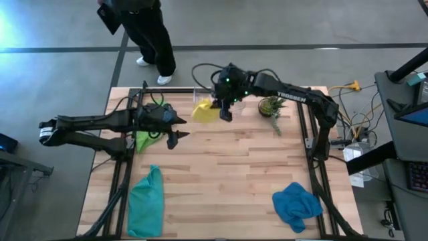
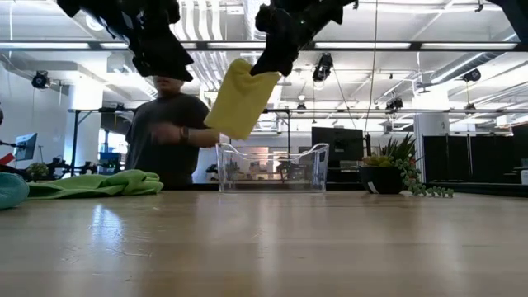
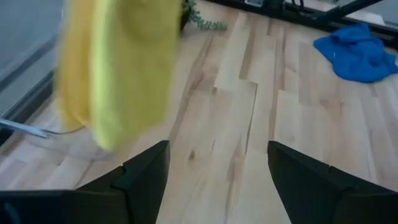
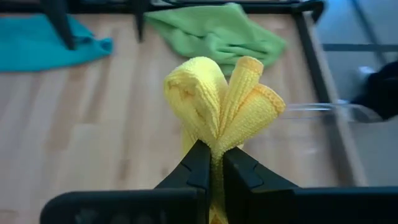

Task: Fold microfiber towels
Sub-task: Put the yellow microfiber towel into the transparent bin

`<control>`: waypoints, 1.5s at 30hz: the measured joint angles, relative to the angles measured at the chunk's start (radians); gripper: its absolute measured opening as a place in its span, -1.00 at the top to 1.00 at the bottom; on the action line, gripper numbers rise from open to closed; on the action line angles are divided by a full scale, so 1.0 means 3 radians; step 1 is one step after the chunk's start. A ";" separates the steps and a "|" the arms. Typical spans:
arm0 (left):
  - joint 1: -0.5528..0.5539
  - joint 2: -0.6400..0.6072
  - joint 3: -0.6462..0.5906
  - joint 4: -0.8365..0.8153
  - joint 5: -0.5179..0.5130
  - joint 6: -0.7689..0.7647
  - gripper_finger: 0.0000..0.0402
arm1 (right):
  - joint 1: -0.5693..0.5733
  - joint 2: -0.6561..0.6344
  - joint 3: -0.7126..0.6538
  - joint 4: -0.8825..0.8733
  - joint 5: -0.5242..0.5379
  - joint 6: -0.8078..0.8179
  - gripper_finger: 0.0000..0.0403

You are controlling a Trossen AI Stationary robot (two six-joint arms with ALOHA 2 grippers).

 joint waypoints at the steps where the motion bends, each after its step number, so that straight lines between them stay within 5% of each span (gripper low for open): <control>1: 0.0000 0.0029 0.0000 0.0000 -0.0002 -0.0008 -0.26 | -0.0025 0.0000 0.0037 -0.0031 0.0056 -0.0055 0.94; 21: 0.0000 0.0719 0.0035 0.0422 -0.0076 -0.0345 -0.26 | -0.0337 0.0175 0.0210 -0.0224 0.0463 -0.0811 0.94; 37: 0.0000 0.0513 0.0021 0.0378 -0.0072 -0.0230 -0.26 | -0.0437 0.1353 0.1814 -0.0927 0.0692 -0.0971 0.94; 45: 0.0000 0.0510 0.0006 0.0338 -0.0069 -0.0225 -0.26 | -0.0445 0.1468 0.1836 -0.1012 0.0935 -0.1396 0.94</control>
